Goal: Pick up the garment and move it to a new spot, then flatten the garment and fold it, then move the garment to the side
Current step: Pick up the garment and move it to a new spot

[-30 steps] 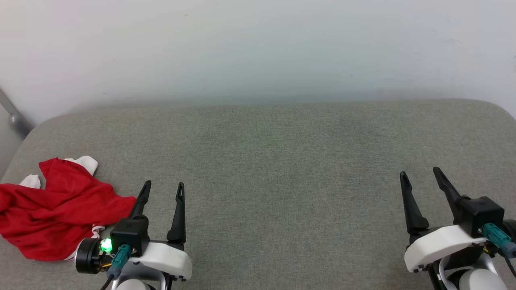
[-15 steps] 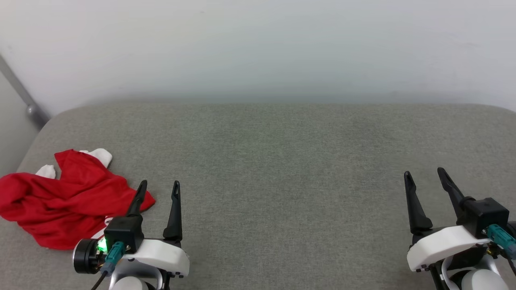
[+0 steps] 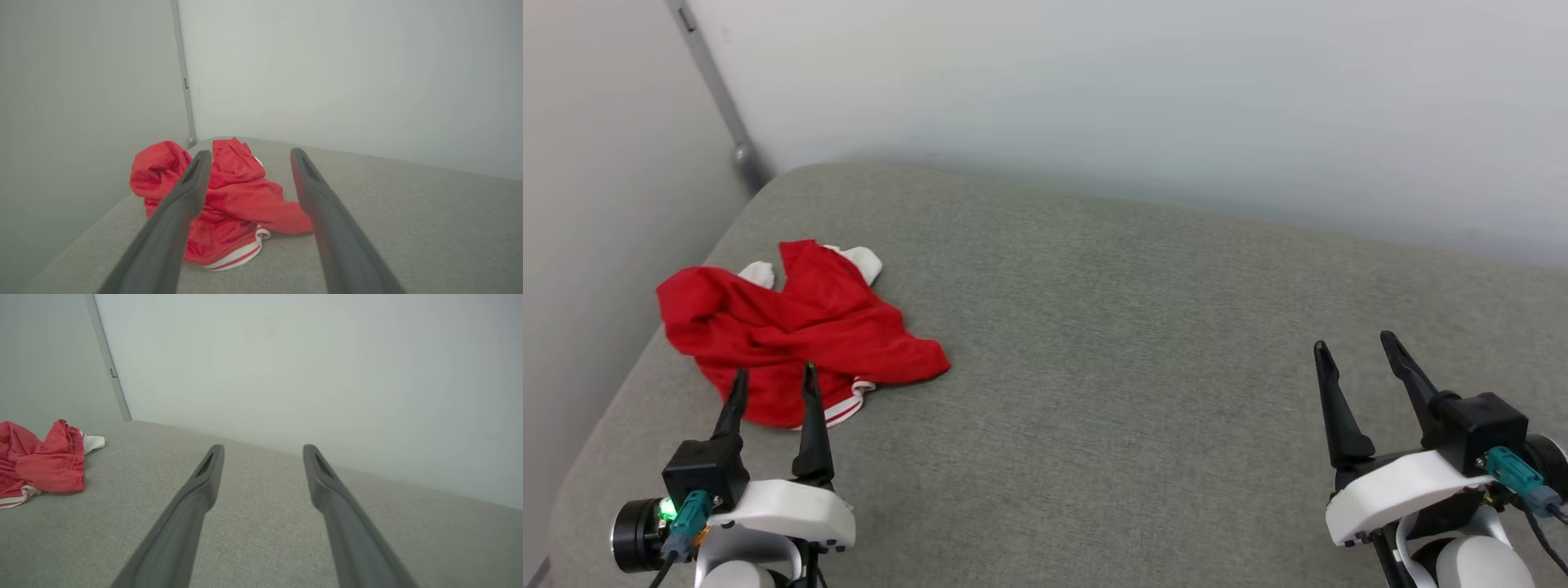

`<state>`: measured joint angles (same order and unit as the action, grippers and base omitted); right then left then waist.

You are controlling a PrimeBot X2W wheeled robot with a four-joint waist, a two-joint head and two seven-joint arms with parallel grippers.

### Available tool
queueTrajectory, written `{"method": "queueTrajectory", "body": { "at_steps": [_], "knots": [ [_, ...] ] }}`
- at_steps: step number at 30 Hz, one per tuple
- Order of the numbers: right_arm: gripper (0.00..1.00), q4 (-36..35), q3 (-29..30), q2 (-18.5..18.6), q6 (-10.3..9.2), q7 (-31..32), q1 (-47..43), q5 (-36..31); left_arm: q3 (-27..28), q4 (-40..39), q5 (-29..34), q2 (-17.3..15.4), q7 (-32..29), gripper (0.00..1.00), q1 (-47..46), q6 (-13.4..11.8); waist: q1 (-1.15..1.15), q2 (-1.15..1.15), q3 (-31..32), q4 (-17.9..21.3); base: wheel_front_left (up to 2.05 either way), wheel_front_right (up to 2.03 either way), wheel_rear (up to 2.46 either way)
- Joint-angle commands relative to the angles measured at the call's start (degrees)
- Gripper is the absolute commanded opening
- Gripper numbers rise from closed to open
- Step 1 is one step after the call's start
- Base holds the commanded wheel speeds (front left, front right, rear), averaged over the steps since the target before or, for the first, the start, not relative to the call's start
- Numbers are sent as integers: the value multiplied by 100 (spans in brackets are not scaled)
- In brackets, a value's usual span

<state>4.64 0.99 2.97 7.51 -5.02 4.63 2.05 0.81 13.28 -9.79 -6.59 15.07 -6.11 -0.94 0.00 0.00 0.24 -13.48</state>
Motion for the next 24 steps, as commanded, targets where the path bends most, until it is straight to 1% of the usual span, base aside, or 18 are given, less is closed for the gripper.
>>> {"method": "queueTrajectory", "body": {
  "at_steps": [1,7,13,18,24],
  "knots": [
    [100,20,-47,-12,-4,-39,76,53,70,-40,-23,-2,15,100,73,-3,0,0,-39,-417,0,0,0],
    [100,-5,-204,-12,-4,-43,123,17,196,-68,-82,0,15,100,120,20,0,0,-102,-904,0,0,0],
    [100,-86,-327,-10,-4,6,156,34,229,-109,-92,63,15,100,128,17,0,0,-175,-1156,0,0,0],
    [100,-159,-373,-11,-4,61,173,-39,253,-159,-57,88,15,100,108,42,0,0,-215,-1255,0,0,0],
    [100,-210,-401,-11,-4,113,177,-64,268,-144,-6,105,15,100,26,45,0,0,-238,-1243,0,0,0]
  ]
}}
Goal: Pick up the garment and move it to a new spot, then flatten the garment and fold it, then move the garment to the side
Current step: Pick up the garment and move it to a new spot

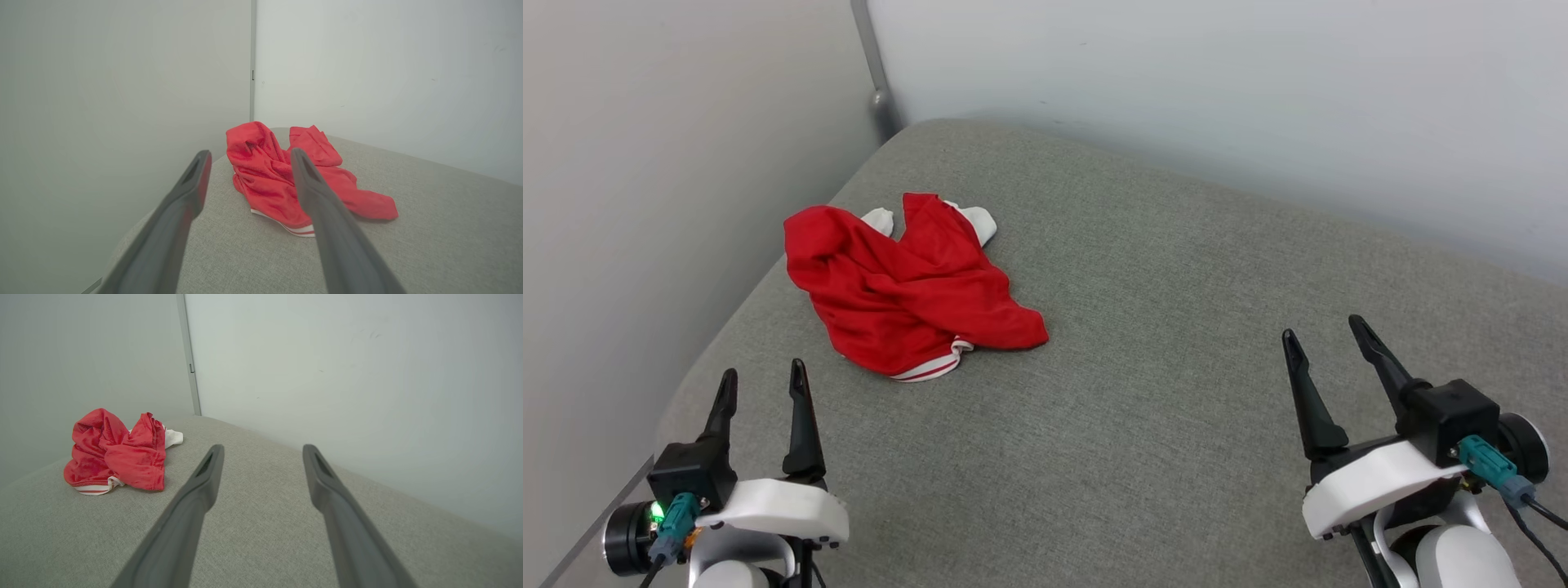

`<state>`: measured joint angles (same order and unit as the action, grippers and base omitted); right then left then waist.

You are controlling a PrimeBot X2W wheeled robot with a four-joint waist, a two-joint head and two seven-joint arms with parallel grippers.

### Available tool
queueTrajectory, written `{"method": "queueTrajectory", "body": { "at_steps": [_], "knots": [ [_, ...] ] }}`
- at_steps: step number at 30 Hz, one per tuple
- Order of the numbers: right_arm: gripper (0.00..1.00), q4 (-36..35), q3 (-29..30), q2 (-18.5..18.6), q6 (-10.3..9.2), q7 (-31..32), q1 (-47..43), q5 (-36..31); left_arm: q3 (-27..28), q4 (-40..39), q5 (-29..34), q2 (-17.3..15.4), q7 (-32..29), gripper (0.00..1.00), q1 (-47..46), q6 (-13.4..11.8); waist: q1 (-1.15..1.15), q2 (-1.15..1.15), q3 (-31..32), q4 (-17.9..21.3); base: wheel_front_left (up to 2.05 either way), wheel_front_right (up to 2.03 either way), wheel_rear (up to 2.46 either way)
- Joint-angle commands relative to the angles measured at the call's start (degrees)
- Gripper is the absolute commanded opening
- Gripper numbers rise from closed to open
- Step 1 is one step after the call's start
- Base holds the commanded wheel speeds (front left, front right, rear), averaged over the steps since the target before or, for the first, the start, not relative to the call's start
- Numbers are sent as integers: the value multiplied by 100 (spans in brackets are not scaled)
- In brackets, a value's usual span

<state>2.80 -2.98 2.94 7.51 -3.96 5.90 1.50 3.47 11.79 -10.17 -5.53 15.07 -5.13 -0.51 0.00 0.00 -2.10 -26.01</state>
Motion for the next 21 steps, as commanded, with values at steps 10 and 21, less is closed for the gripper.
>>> {"method": "queueTrajectory", "body": {
  "at_steps": [10,21],
  "knots": [
    [100,-300,4,-6,-4,215,248,-196,-83,391,80,-316,-294,100,-1452,127,0,0,-514,408,0,0,0],
    [100,-574,-42,-6,-4,267,703,-311,117,1587,-258,-1390,-2444,100,-3607,499,0,0,-1648,1290,0,0,0]
  ]
}}
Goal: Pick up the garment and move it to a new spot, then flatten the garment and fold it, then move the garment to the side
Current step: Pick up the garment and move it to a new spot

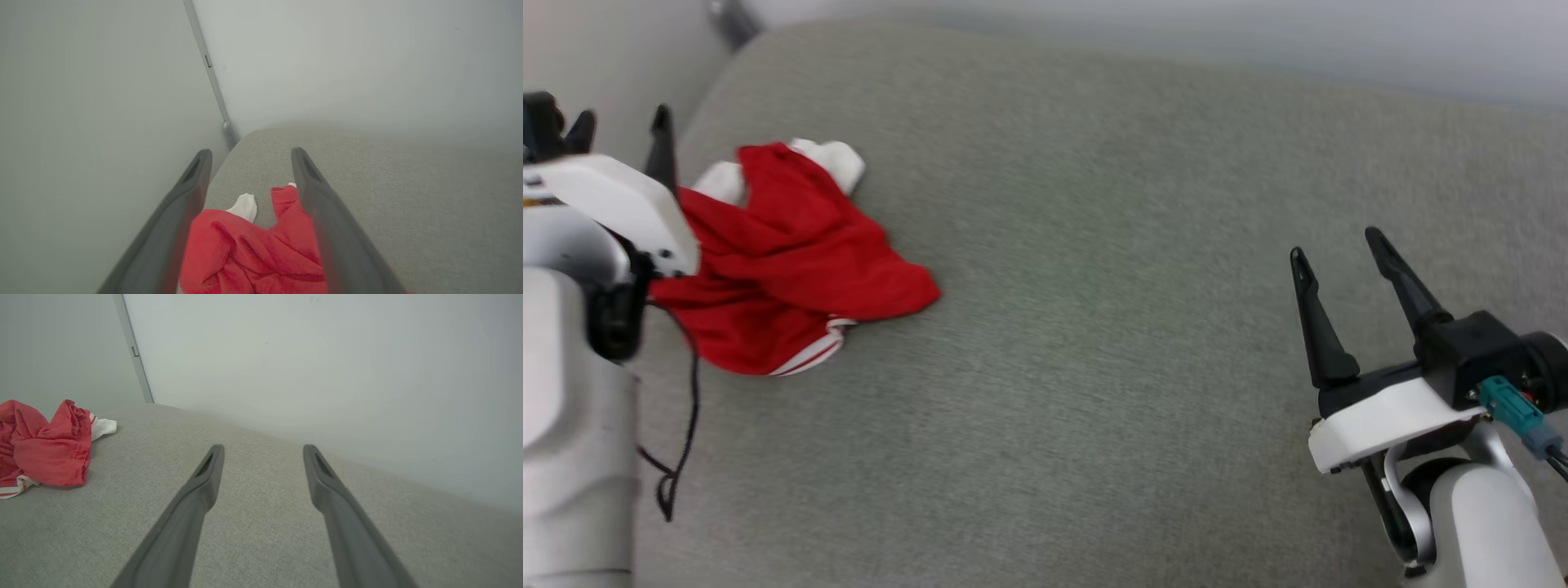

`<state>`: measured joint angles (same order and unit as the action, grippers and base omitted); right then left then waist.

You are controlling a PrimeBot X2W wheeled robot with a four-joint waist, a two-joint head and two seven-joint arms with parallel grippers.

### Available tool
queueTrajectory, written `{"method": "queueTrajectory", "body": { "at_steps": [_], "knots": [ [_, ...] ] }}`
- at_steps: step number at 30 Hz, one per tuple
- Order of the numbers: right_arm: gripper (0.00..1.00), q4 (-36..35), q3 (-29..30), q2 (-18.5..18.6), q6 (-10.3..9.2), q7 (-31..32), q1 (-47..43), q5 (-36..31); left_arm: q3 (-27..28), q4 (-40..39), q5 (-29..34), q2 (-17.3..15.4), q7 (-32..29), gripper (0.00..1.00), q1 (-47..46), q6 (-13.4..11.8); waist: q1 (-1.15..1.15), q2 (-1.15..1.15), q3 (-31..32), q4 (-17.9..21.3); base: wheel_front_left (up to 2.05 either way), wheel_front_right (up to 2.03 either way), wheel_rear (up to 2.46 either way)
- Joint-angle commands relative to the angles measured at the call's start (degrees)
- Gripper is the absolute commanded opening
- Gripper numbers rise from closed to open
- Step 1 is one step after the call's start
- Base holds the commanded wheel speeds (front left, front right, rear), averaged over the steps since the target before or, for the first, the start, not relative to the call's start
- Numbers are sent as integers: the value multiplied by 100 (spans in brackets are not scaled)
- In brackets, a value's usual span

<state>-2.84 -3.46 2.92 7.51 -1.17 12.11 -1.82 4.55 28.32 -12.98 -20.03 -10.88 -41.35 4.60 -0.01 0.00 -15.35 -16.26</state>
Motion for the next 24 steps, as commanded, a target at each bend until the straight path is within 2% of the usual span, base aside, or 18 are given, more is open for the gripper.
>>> {"method": "queueTrajectory", "body": {
  "at_steps": [1,7,12,15,19,20,21,24],
  "knots": [
    [100,-10,3,-4,-4,-28,119,15,19,99,-12,-85,-140,100,-66,45,1,0,-422,388,0,0,0],
    [100,55,24,-4,-4,-168,316,53,91,919,-545,-672,-1658,100,-372,231,1,0,-903,694,0,0,0],
    [100,105,-29,-5,-4,-251,436,51,92,1432,-933,-935,-2573,100,-280,275,1,0,-1131,819,0,0,0],
    [100,134,-65,-5,-4,-270,493,53,122,1688,-1254,-902,-2982,100,-212,278,1,0,-1206,860,0,0,0],
    [100,181,-125,-5,-4,-269,580,88,126,2024,-1621,-681,-3384,100,-54,289,1,0,-1243,902,0,0,0],
    [100,195,-136,-5,-4,-270,583,94,116,2068,-1677,-645,-3425,58,-33,291,1,0,-1235,909,0,0,0],
    [100,215,-116,-4,-4,-250,558,87,109,2073,-1771,-626,-3227,0,-26,293,1,0,-1176,906,0,0,0],
    [100,226,-75,-4,-4,-230,492,60,97,2001,-1702,-760,-2845,0,-107,291,1,0,-1031,877,0,0,0]
  ]
}}
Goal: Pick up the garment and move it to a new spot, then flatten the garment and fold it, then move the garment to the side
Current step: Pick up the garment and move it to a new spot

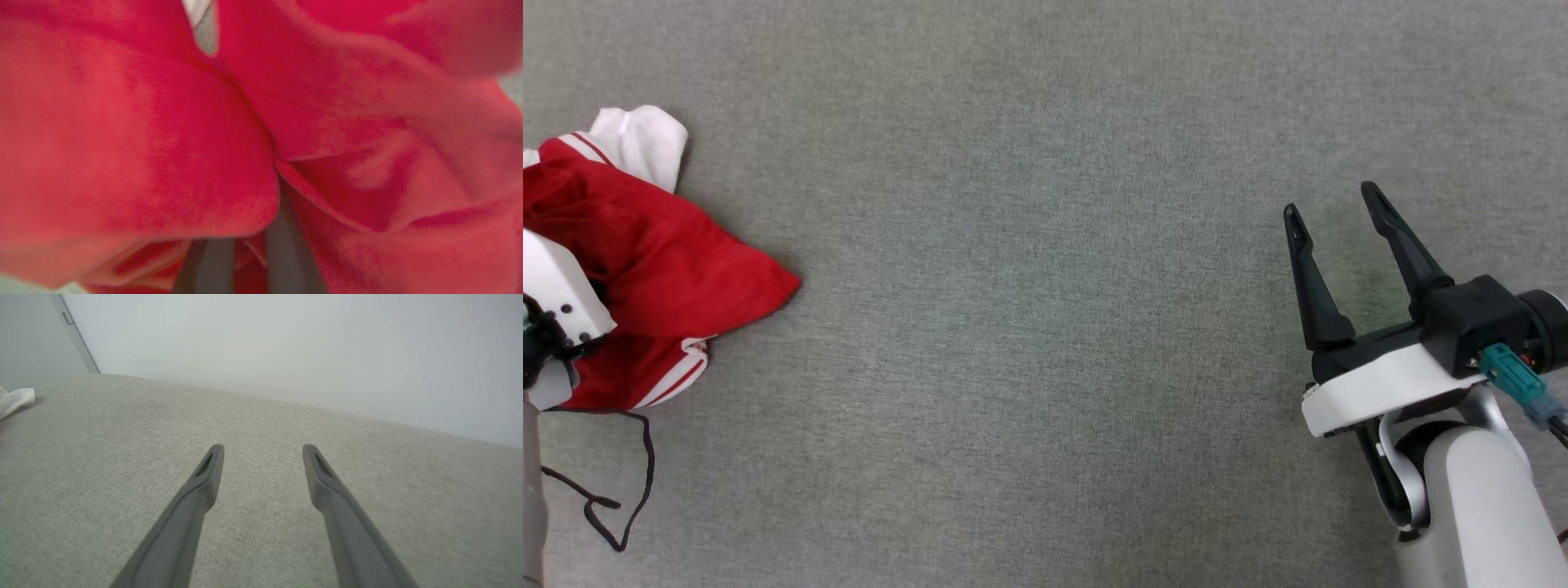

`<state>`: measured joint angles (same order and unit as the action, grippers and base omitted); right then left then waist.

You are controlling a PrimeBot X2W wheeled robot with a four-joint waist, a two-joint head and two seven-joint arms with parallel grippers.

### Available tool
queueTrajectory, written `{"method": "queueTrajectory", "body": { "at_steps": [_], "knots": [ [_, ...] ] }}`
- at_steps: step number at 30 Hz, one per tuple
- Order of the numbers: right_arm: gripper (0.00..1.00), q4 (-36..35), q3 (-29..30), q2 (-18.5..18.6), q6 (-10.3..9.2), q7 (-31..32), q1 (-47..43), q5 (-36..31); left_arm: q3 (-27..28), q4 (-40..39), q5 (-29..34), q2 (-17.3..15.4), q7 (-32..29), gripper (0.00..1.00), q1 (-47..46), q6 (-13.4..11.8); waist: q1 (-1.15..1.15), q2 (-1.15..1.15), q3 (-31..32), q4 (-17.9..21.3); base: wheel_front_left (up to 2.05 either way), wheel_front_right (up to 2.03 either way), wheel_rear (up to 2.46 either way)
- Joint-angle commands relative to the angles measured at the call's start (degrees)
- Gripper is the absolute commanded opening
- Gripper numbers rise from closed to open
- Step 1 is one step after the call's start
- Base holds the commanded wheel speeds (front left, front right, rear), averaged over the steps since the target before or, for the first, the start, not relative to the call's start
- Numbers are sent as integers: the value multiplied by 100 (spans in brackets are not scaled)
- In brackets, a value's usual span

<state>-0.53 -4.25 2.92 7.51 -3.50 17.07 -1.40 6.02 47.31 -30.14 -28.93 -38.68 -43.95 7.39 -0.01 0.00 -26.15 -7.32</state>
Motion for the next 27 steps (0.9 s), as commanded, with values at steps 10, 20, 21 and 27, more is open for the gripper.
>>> {"method": "queueTrajectory", "body": {
  "at_steps": [10,20,21,27],
  "knots": [
    [100,160,94,-5,-4,-97,-322,148,-207,-289,613,-97,1908,0,-262,-268,1,0,965,-202,0,0,0],
    [100,172,164,-5,-4,-83,-690,412,-548,-661,1177,105,3803,0,-758,-510,1,0,1865,-118,0,0,0],
    [100,169,168,-5,-4,-79,-732,418,-601,-692,1196,190,3925,0,-773,-540,1,0,1941,-71,0,0,0],
    [100,123,166,-6,-4,-28,-944,516,-834,-927,1256,611,4476,0,-677,-565,1,0,2295,376,0,0,0]
  ]
}}
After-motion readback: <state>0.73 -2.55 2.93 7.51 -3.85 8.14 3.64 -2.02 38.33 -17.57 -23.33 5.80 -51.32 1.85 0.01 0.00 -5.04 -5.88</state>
